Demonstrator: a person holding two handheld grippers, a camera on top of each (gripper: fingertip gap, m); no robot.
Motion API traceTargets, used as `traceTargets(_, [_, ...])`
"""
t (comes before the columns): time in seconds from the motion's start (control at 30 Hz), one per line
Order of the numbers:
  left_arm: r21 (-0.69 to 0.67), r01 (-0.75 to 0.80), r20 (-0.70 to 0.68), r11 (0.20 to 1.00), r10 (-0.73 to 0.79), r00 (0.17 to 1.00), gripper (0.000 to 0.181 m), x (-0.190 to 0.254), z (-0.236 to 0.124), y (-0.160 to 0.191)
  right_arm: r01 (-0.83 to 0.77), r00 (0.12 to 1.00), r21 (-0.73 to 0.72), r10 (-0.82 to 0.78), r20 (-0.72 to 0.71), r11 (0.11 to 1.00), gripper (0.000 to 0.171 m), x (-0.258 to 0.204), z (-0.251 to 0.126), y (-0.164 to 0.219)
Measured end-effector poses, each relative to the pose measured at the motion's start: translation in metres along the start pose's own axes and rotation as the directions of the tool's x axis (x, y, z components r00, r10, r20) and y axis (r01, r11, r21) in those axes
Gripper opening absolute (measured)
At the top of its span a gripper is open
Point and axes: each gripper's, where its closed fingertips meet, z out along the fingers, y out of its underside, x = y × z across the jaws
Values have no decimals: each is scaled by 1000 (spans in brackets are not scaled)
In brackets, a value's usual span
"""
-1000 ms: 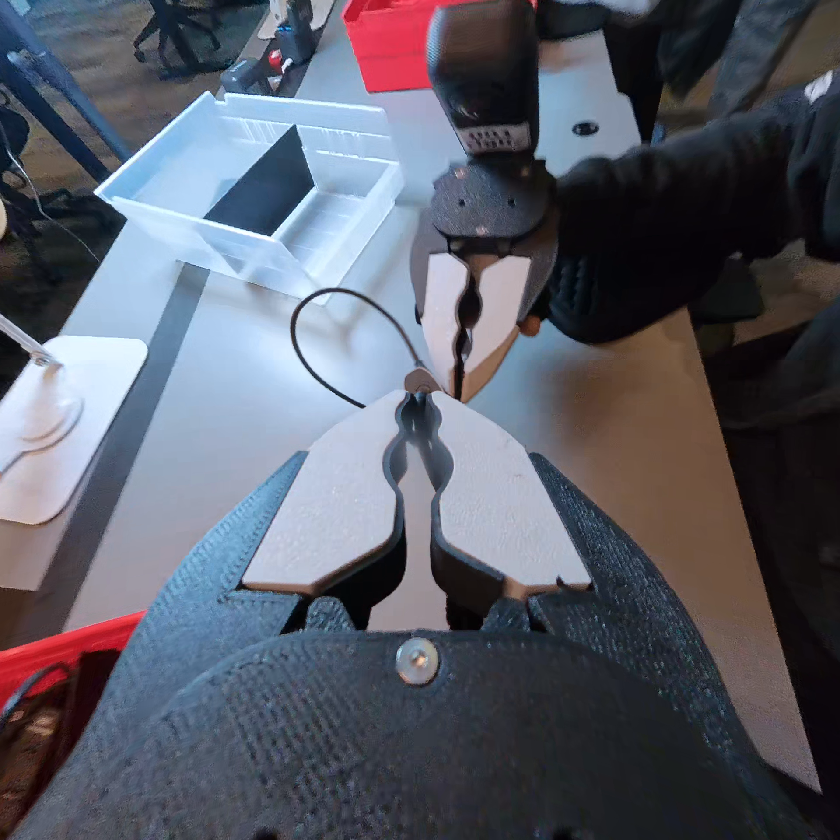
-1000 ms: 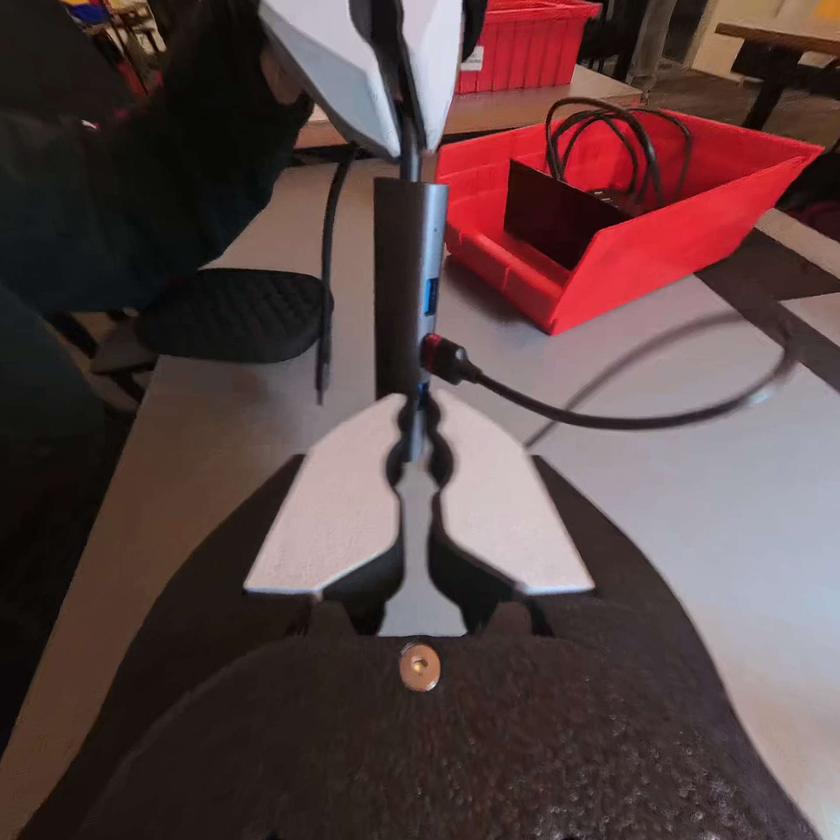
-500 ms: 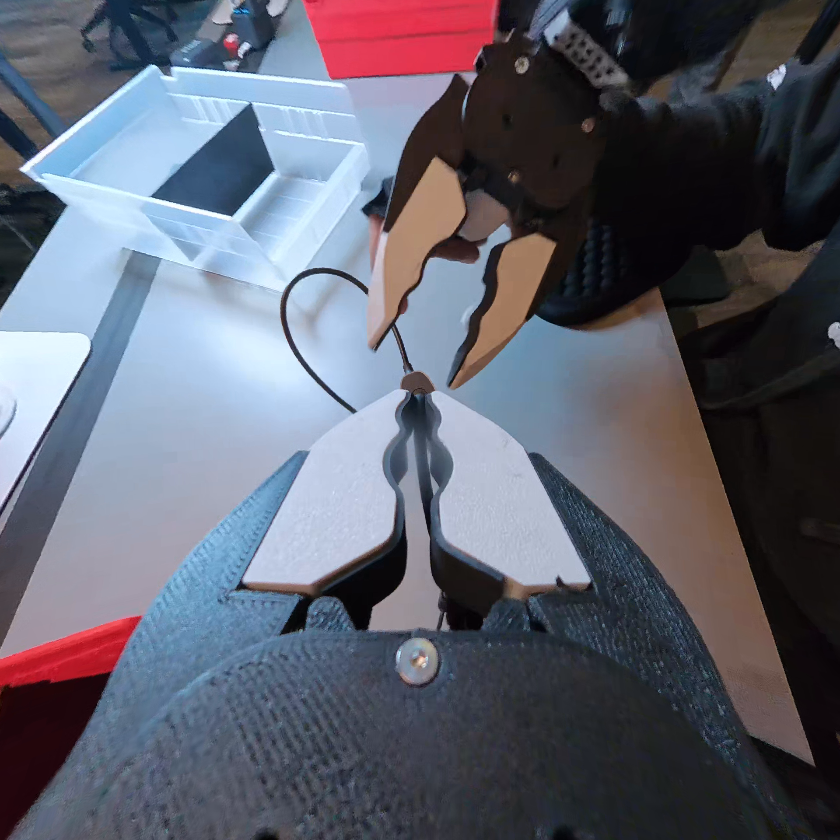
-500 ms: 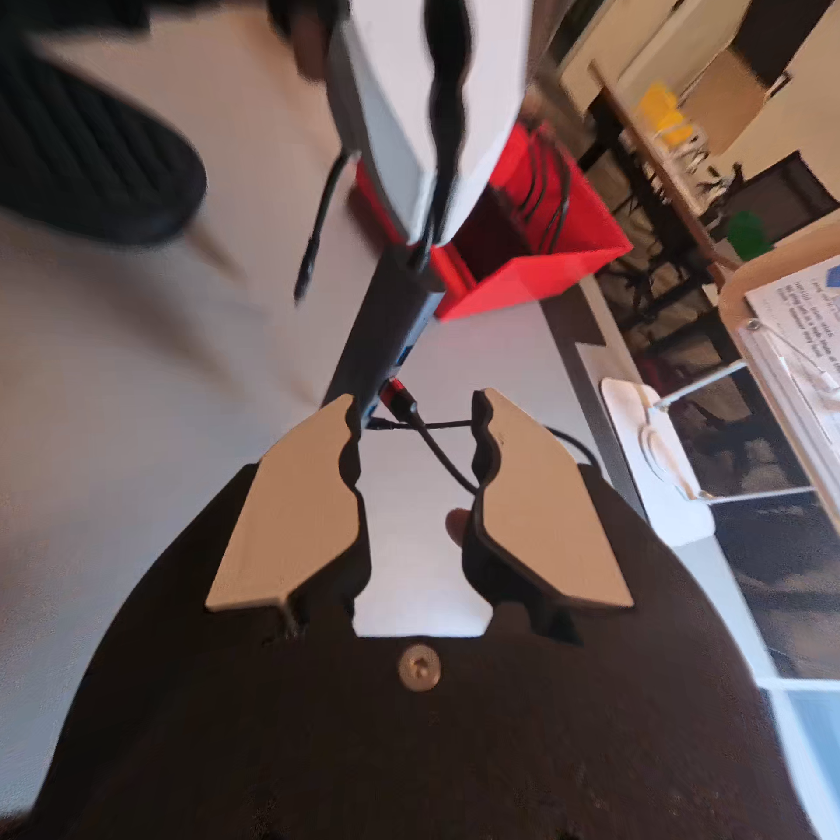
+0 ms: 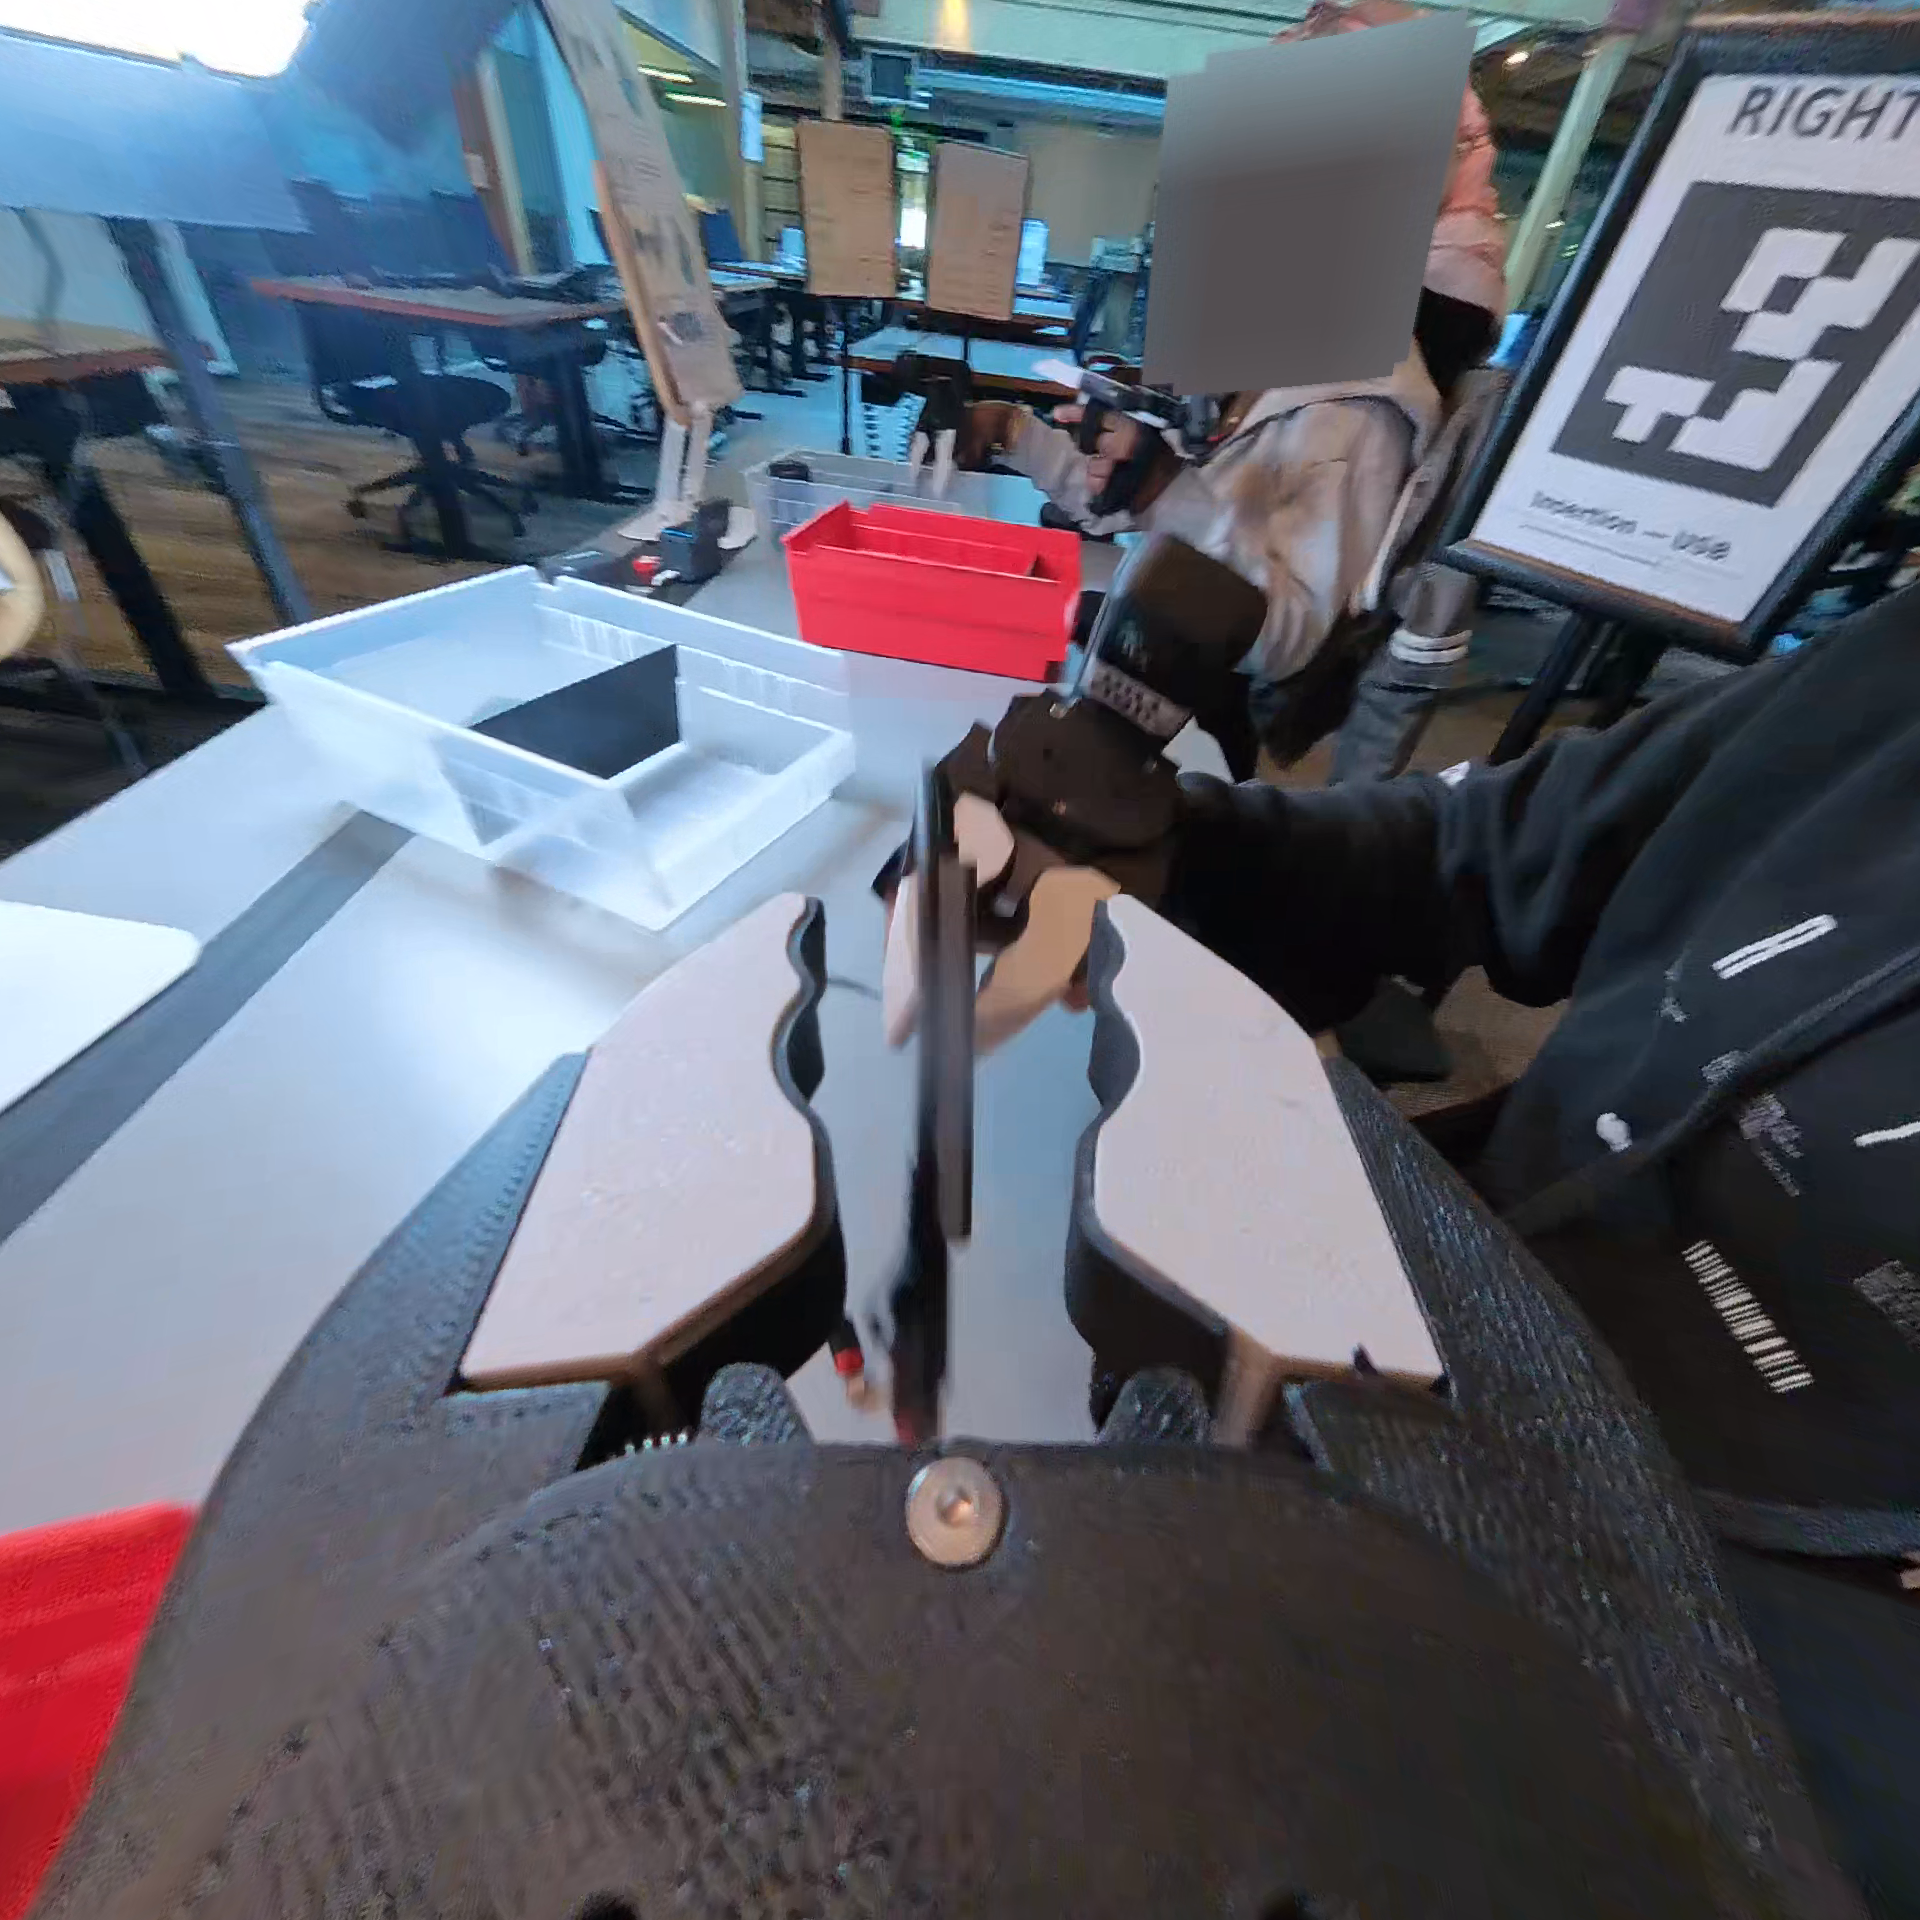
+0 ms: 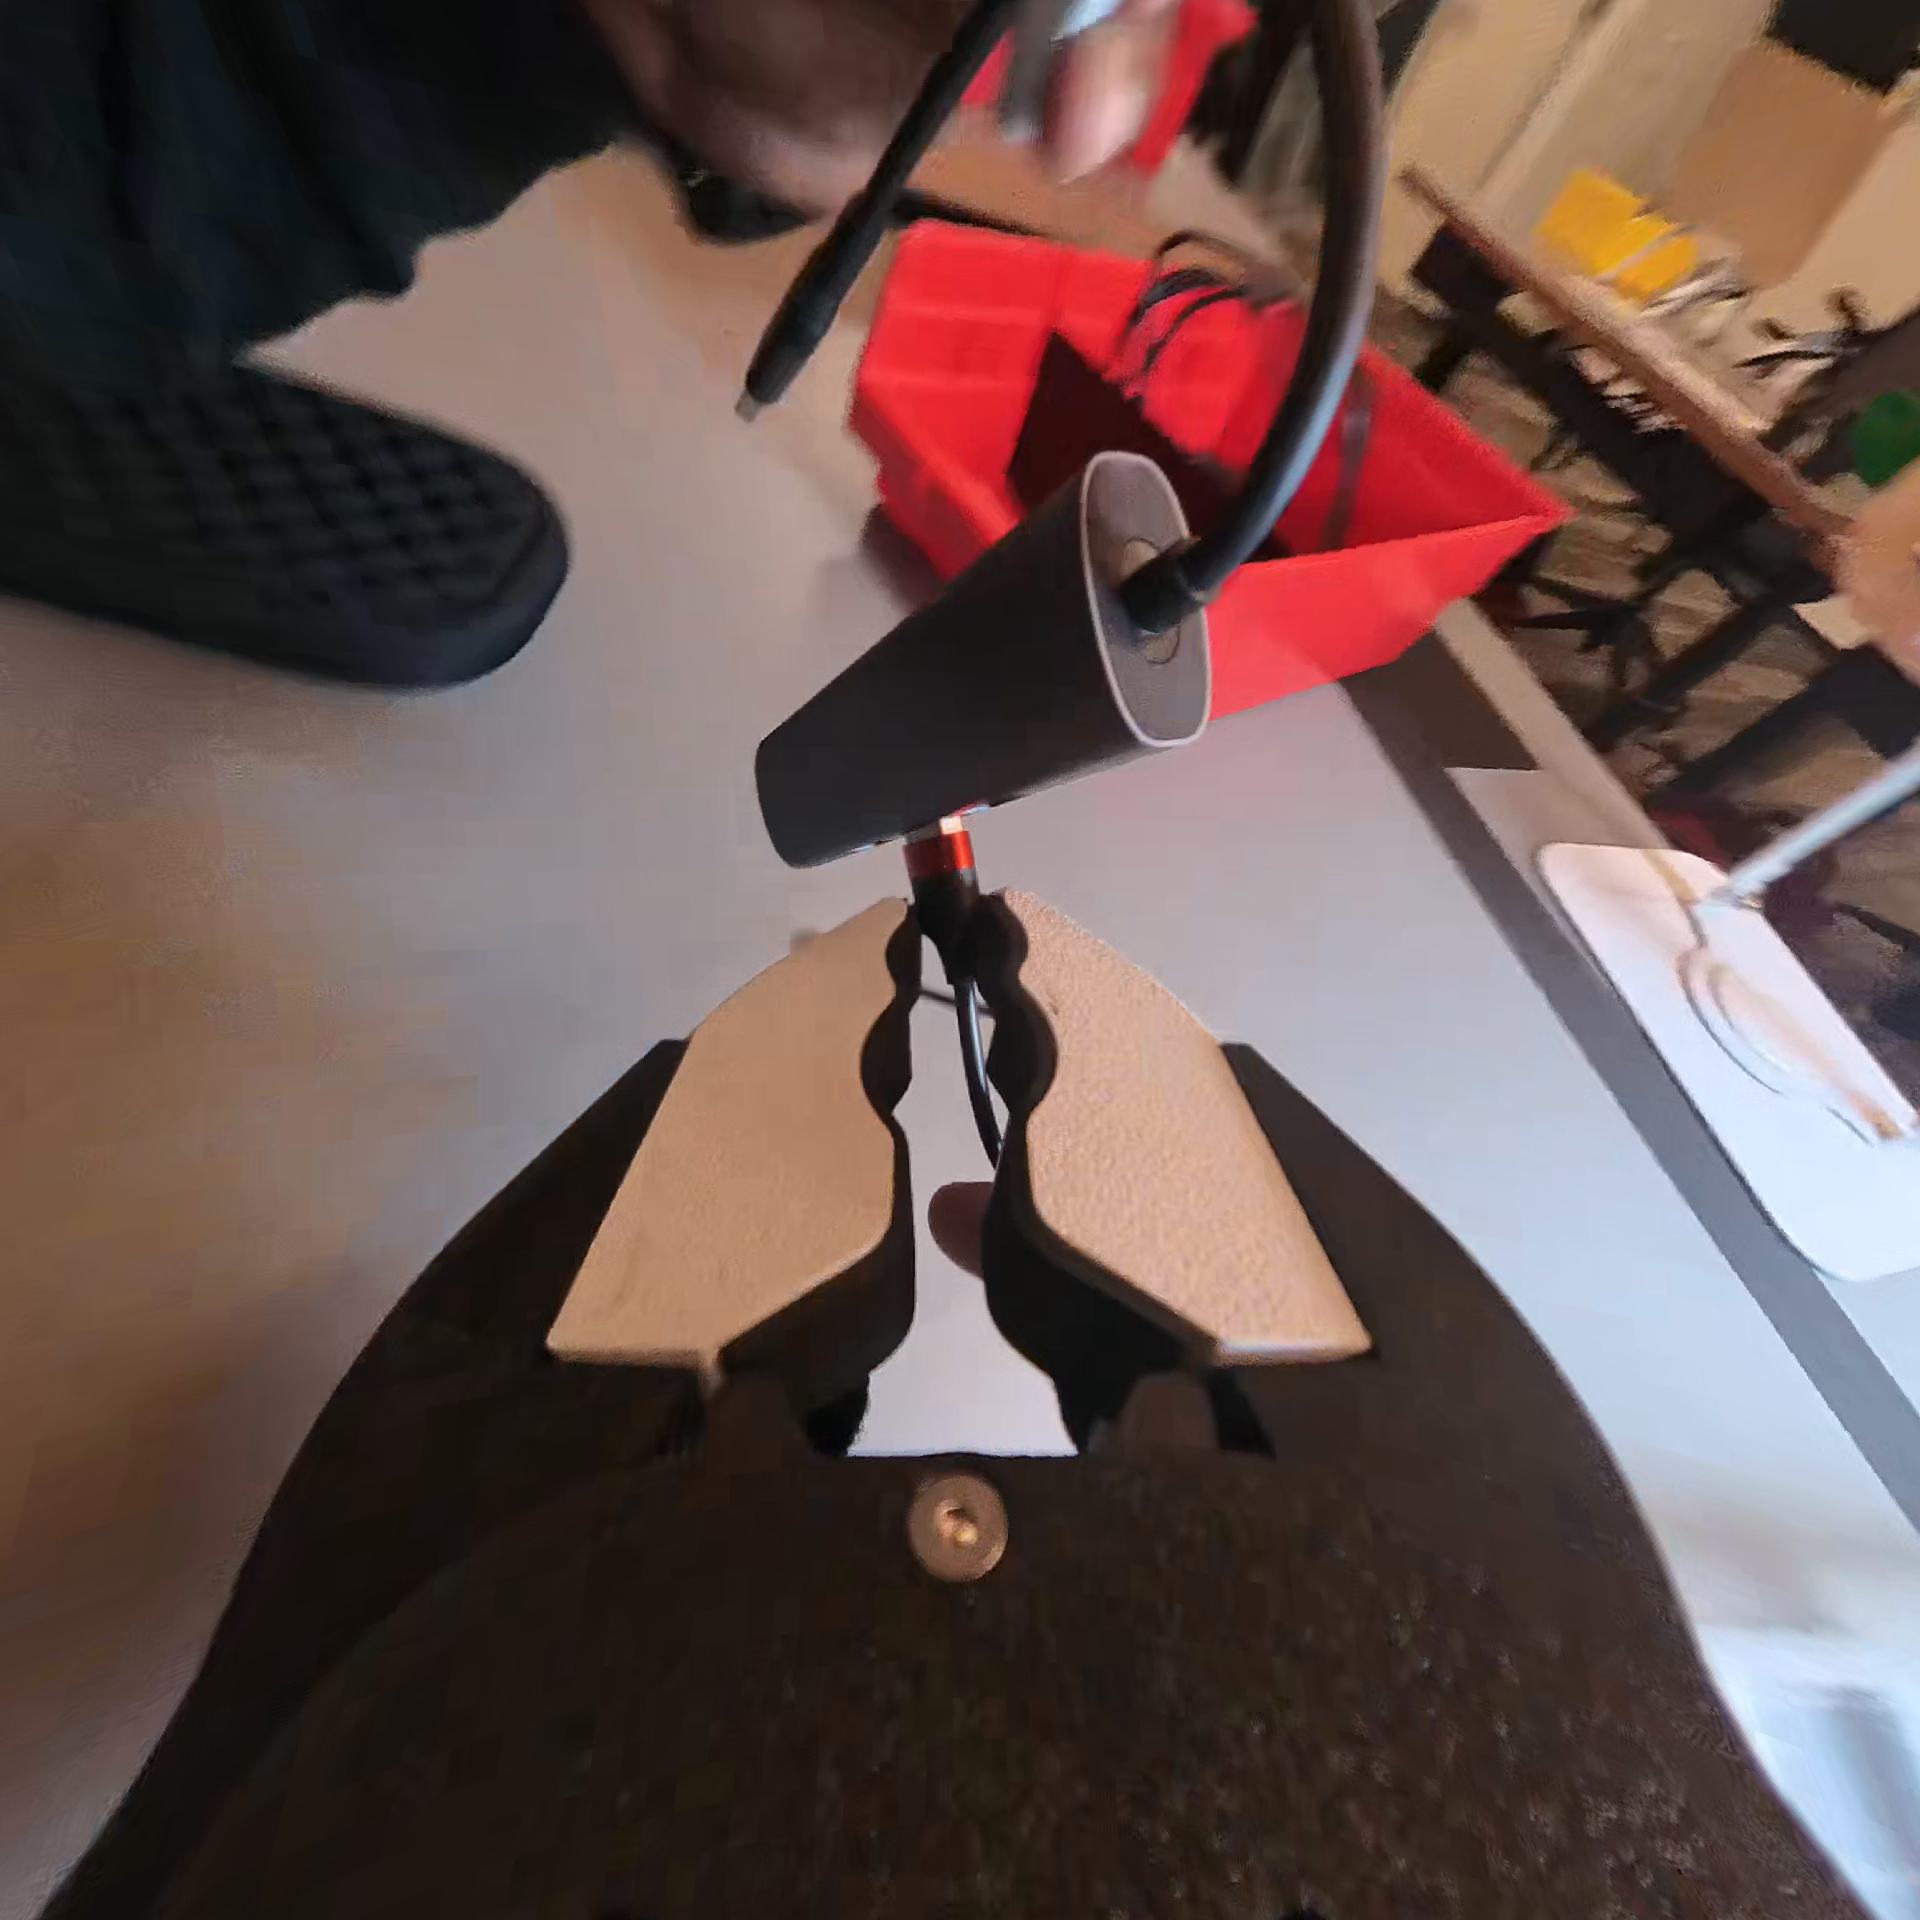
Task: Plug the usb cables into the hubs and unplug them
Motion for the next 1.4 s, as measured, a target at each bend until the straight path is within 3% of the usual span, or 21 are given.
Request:
traceTargets(0.17, [40, 35, 73, 999, -38, 997, 55, -19, -12, 20, -110, 969, 282, 166, -185, 953, 10, 44, -31, -38])
traceTargets(0.27, [-55, 10, 104, 998, -4, 995, 55, -22, 4, 47, -110, 955, 356, 198, -220, 928, 10, 47, -38, -51])
traceTargets(0.37, [-97, -134, 163, 986, 149, 975, 52, -17, 23, 49, -92, 970, 236, 140, -196, 967, 10, 32, -21, -42])
traceTargets(0.47, [-198, -262, 170, 945, 296, 940, 47, -10, 36, 60, 53, 980, 64, -40, -194, 997, 10, 11, 1, -24])
traceTargets(0.57, [-357, -356, 121, 863, 421, 899, 18, -8, 44, 91, 175, 970, -21, -176, -170, 984, 9, -6, 13, -19])
traceTargets(0.7, [-439, -444, 101, 781, 534, 839, 18, -6, 38, 89, 344, 915, -81, -354, -195, 935, 8, -8, 13, -21])
traceTargets(1.07, [-270, -491, 141, 828, 539, 831, 17, 17, 33, 45, 252, 965, 69, -245, -93, 965, 7, -14, 3, -51])
traceTargets(1.4, [-33, -331, 13, 943, 331, 943, 17, 38, 39, 30, -22, 985, 182, -11, 174, 983, 5, -34, -7, -57])
